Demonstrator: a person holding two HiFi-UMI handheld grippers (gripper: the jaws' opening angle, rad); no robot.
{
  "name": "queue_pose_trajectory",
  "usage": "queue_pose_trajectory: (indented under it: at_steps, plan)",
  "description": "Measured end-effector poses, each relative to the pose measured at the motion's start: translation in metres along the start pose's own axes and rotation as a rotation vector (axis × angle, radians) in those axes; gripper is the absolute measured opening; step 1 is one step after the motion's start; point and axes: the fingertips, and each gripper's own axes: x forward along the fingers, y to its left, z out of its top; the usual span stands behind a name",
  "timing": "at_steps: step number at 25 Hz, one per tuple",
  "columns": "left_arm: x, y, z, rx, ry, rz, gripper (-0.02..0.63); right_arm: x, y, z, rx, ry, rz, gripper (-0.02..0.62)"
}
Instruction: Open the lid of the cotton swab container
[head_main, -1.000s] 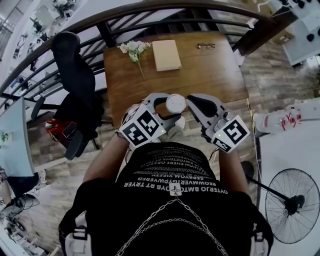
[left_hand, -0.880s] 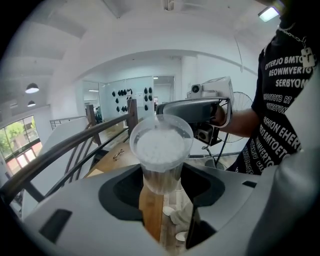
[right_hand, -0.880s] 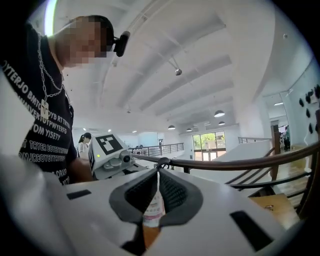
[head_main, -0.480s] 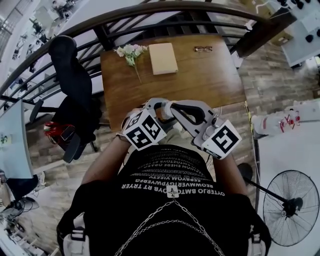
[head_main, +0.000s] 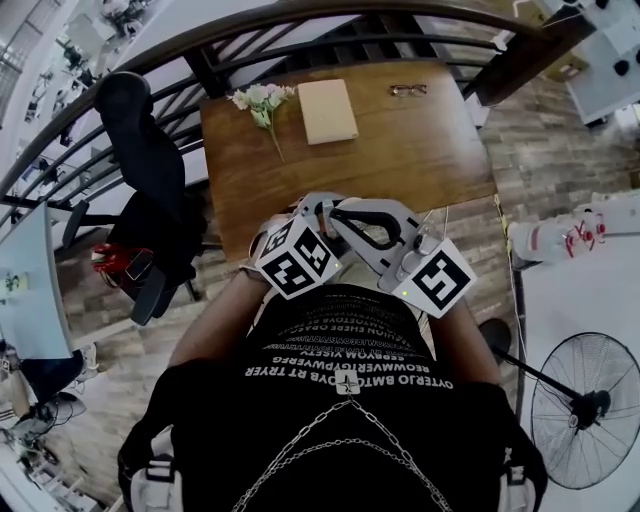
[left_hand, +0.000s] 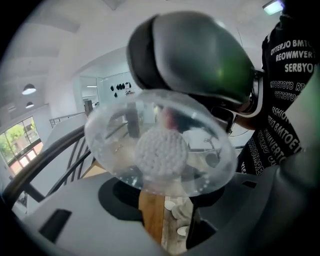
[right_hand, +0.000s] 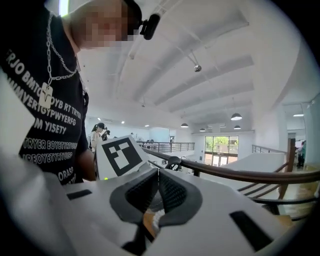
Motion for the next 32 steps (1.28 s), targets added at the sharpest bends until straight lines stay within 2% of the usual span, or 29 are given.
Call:
queue_pose_trajectory:
  at_steps: [4, 8, 9, 11, 15, 17, 22, 26, 32]
  plan:
    - [-0.003, -0.001, 0.005, -0.010, -0.040, -0.011, 0.256, -0.005, -0.004, 0.005, 0.058, -0.042, 0.007, 0.018]
    - [-0.008, -0.001, 0.007, -0.027, -0.084, -0.016, 0.256, -0.009, 0.000, 0.008, 0.074, -0.067, 0.033, 0.021]
    - [-0.010, 0.000, 0.008, -0.033, -0.095, -0.017, 0.258, -0.010, 0.003, 0.010, 0.073, -0.081, 0.045, 0.030]
    - [-0.013, 0.001, 0.011, -0.054, -0.127, -0.024, 0.258, -0.015, 0.004, 0.016, 0.087, -0.130, 0.049, 0.118]
    - [-0.028, 0.007, 0.020, -0.083, -0.204, -0.018, 0.258, -0.029, -0.005, 0.020, 0.134, -0.206, 0.031, 0.132]
    - [-0.034, 0.009, 0.024, -0.093, -0.228, -0.021, 0.258, -0.030, -0.005, 0.014, 0.129, -0.188, 0.029, 0.132]
    - [-0.037, 0.011, 0.022, -0.056, -0.199, -0.001, 0.259, -0.030, -0.009, -0.001, 0.115, -0.120, -0.021, 0.133]
    - [-0.041, 0.011, 0.021, -0.056, -0.217, 0.002, 0.259, -0.030, -0.015, -0.011, 0.113, -0.073, -0.073, 0.130]
    - [-0.047, 0.012, 0.026, -0.065, -0.274, 0.007, 0.259, -0.033, -0.019, -0.010, 0.106, -0.072, -0.088, 0.129]
